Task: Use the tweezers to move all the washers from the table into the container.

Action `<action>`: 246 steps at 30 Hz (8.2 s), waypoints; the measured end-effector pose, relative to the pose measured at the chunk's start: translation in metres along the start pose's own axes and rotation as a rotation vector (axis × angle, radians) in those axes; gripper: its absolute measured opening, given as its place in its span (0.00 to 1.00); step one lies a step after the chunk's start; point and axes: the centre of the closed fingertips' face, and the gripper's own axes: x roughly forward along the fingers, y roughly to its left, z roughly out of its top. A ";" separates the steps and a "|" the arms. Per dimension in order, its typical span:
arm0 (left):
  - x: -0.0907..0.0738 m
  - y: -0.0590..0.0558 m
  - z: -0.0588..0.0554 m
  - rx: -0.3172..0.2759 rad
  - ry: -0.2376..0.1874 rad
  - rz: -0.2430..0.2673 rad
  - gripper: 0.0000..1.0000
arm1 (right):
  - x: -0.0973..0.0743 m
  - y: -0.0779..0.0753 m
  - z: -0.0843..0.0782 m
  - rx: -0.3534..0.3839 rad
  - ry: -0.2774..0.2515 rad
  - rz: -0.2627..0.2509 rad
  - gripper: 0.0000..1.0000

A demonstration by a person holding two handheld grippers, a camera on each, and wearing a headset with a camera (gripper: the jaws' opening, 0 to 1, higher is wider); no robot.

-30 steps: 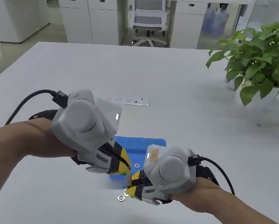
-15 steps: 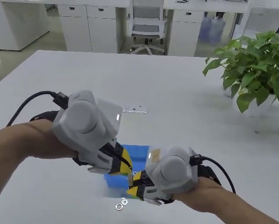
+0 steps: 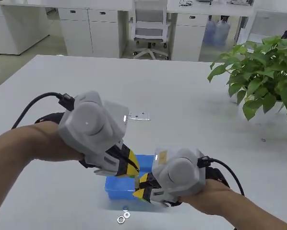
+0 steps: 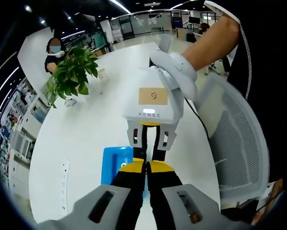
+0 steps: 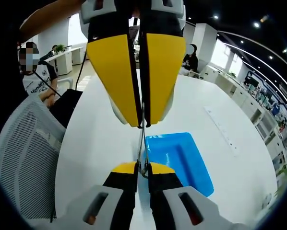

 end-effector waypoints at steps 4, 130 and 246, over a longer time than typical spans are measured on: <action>0.001 0.006 -0.001 -0.001 -0.006 0.013 0.05 | 0.001 -0.007 -0.001 -0.005 0.001 -0.003 0.09; 0.005 0.033 -0.019 0.027 0.034 0.012 0.05 | 0.018 -0.036 -0.001 0.014 0.000 -0.025 0.11; 0.019 -0.038 -0.050 -0.056 0.073 -0.064 0.05 | 0.045 0.048 -0.016 0.079 0.008 0.086 0.10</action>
